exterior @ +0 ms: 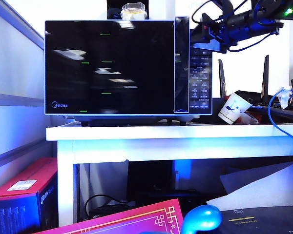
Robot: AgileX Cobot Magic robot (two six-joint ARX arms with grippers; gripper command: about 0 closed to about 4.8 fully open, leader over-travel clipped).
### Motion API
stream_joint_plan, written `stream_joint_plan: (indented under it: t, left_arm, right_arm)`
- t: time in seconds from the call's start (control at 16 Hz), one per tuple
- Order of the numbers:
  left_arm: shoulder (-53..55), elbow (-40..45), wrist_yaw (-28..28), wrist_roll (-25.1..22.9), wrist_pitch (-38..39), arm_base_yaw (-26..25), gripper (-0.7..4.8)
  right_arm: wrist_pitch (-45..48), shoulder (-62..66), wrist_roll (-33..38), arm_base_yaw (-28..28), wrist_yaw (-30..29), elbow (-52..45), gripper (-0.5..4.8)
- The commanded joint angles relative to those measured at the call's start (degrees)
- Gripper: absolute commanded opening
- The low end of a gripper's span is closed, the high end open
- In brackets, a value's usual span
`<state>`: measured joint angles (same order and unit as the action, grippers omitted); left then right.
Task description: Open the microwave door, place the box of snacks from the top of the microwave inside, then close the microwave door.
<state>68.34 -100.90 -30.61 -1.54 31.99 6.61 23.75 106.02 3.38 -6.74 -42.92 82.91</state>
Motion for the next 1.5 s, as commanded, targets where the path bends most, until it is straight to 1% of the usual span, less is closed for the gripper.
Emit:
stream_joint_plan:
  t: [0.06,0.19,0.25,0.44,0.5,0.63,0.81,1.13,1.38,1.5]
  left_arm:
    - [-0.17,-0.33,-0.13,-0.17,-0.79,0.02,-0.05]
    - [-0.15,-0.33,-0.13,-0.17,-0.76,0.02,-0.05]
    - [-0.17,-0.33,-0.13,-0.17,-0.79,0.02,-0.05]
    - [-0.15,-0.33,-0.11,-0.17,-0.79,0.02,-0.05]
    - [-0.15,-0.33,-0.11,-0.17,-0.79,0.02,-0.05]
    - [-0.15,-0.33,-0.07,-0.17,-0.79,0.02,-0.05]
    - [-0.15,-0.33,-0.09,-0.17,-0.76,0.02,-0.05]
    - [-0.15,-0.33,-0.09,-0.17,-0.74,0.02,-0.05]
    - [-0.15,-0.33,-0.09,-0.17,-0.74,0.02,-0.05]
    - [-0.15,-0.33,-0.09,-0.17,-0.74,0.02,-0.05]
  right_arm:
    - [0.22,-0.61,0.11,-0.02,-5.81,0.28,2.92]
    - [-1.81,-1.86,0.13,0.15,-10.58,0.28,2.92]
    - [-2.27,-2.51,0.11,0.52,-12.59,0.28,3.03]
    - [-3.98,-4.02,1.31,1.38,-15.72,0.31,3.1]
    - [-4.98,-4.46,1.55,1.62,-17.94,0.31,3.1]
    - [-5.95,-5.07,3.93,2.05,-23.32,0.31,3.09]
    - [-5.99,-5.09,6.49,2.05,-27.12,0.31,3.09]
    - [-5.9,-5.09,12.26,2.01,-36.63,0.31,3.09]
    - [-5.75,-5.09,15.12,1.75,-39.76,0.31,3.09]
    - [-5.68,-5.09,15.32,1.66,-39.98,0.31,3.09]
